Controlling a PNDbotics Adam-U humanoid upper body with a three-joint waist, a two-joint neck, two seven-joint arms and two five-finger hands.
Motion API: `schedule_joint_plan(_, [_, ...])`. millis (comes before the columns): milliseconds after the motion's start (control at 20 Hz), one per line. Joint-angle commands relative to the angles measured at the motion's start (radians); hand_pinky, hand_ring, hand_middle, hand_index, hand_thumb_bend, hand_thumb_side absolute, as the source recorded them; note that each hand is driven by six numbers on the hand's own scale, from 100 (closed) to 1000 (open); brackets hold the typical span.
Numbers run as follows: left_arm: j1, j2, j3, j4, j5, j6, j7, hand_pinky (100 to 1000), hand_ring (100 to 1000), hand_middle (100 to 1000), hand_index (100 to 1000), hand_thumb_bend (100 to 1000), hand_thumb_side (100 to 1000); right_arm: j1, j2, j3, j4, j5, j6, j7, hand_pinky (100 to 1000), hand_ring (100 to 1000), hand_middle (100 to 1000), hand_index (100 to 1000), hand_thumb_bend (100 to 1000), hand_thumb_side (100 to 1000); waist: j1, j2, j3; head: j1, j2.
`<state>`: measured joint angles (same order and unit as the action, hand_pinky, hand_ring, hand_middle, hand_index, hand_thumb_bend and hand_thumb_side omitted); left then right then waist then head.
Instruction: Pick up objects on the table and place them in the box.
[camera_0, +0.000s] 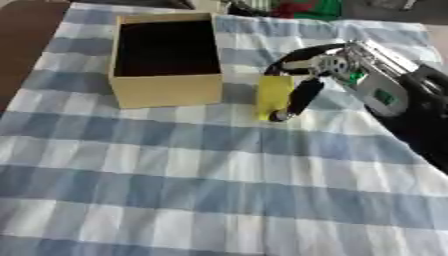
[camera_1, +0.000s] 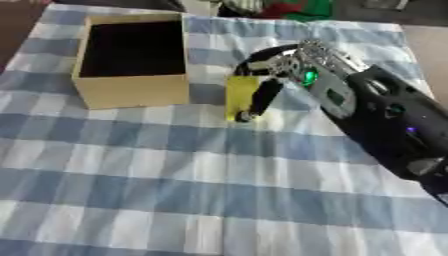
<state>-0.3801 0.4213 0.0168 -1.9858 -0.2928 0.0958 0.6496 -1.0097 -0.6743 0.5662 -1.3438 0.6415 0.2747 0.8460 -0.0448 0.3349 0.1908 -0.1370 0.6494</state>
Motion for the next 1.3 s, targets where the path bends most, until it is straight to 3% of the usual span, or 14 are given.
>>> schedule_joint_plan(50, [-0.012,0.012,0.004,-0.014,-0.001,-0.001,0.001,947,698,519,725,100,259,-0.026,-0.028,-0.023,-0.008,0.009,-0.015,0.015,988,1000,924,1000,538,424,0.004,-0.026,-0.002,0.001,-0.014])
schedule_joint_plan(400, [-0.014,0.012,0.003,-0.014,-0.003,0.001,-0.001,946,699,520,724,100,259,-0.029,-0.019,-0.025,0.010,0.017,-0.020,0.004,972,1000,806,929,509,382,0.004,-0.025,-0.001,0.000,-0.021])
schedule_joint_plan(900, [-0.014,0.009,0.002,-0.014,-0.009,0.002,0.000,945,699,519,724,100,259,-0.027,-0.003,-0.024,0.050,0.034,-0.027,0.000,971,1000,808,919,500,365,0.004,-0.019,0.005,-0.001,-0.028])
schedule_joint_plan(1300, [-0.011,0.008,0.004,-0.014,-0.006,0.004,0.001,946,700,520,724,100,260,-0.031,0.001,-0.028,0.047,0.017,0.004,-0.032,961,1000,724,828,247,326,0.005,-0.018,0.007,-0.003,-0.023])
